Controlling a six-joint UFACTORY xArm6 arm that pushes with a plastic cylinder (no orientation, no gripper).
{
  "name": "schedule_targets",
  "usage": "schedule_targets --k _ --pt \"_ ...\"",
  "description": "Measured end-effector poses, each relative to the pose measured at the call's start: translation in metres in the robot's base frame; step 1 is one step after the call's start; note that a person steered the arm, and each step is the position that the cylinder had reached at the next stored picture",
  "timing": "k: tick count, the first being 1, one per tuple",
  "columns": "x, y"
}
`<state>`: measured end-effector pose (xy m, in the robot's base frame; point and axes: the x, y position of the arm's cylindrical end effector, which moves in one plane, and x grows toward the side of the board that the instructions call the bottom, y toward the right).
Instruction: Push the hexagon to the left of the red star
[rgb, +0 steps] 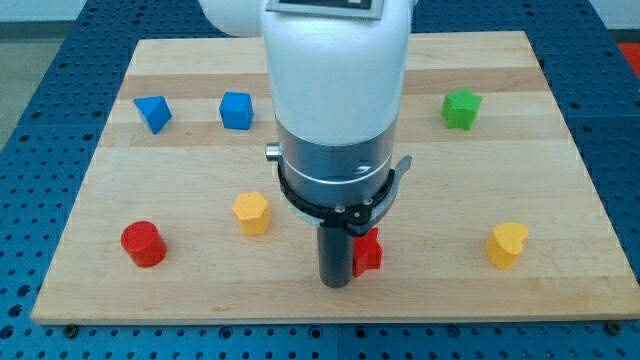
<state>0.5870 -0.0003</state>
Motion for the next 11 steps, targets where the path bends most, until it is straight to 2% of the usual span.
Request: schedule_targets --k 2,4,8,11 --pt "0.001 0.000" --pt "-0.054 -0.041" --pt "-0.066 -0.020" --pt "-0.128 -0.076"
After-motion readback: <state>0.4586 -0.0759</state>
